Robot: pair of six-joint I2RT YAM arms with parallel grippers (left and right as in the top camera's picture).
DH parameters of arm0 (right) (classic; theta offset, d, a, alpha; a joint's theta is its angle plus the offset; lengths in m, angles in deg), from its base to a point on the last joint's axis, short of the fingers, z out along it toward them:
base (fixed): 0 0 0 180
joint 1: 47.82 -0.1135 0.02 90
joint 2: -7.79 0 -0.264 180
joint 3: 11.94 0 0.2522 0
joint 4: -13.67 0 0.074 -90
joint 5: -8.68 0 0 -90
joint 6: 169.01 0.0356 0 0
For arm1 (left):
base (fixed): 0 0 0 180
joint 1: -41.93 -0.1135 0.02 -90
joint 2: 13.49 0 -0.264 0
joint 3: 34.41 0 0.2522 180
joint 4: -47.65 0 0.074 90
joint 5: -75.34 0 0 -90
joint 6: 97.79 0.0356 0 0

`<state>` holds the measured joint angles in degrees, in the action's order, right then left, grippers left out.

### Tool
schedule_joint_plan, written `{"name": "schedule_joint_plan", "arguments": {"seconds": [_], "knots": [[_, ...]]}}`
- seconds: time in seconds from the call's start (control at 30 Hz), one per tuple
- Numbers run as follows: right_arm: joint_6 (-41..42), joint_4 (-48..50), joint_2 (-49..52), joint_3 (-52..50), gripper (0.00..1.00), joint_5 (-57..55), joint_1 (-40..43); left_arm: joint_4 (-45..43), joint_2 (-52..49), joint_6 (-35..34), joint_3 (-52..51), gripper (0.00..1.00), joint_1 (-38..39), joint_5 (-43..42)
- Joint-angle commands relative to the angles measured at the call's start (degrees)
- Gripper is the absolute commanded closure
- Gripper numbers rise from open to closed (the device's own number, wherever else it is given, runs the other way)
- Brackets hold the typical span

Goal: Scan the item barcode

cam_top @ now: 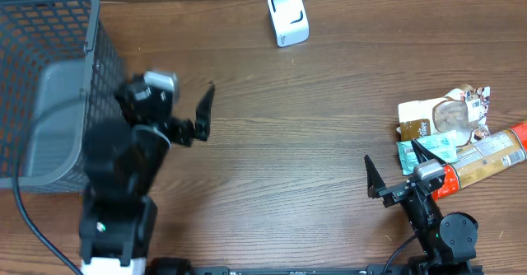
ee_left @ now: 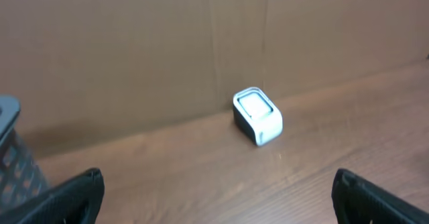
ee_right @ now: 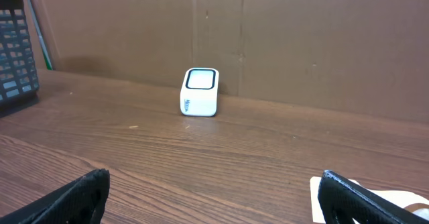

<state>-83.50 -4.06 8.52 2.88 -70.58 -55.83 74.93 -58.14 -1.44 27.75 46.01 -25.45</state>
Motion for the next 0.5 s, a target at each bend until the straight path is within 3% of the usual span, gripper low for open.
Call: {"name": "schedule_joint_plan", "arguments": {"seconds": [0.0, 0.27, 0.47], "knots": [[0.22, 0.26, -0.57, -0.59, 0.00, 0.48, -0.39, -6.64, 7.67, 2.89, -10.05, 0.00, -0.37, -1.22], [0.22, 0.28, -0.57, -0.59, 0.00, 0.48, -0.39, -16.81, 25.11, 3.76, -30.53, 0.01, -0.35, -0.63], [0.22, 0.28, -0.57, -0.59, 0.00, 0.48, -0.39, -17.09, 35.19, 4.44, -39.19, 0.01, -0.35, 1.60]]}}
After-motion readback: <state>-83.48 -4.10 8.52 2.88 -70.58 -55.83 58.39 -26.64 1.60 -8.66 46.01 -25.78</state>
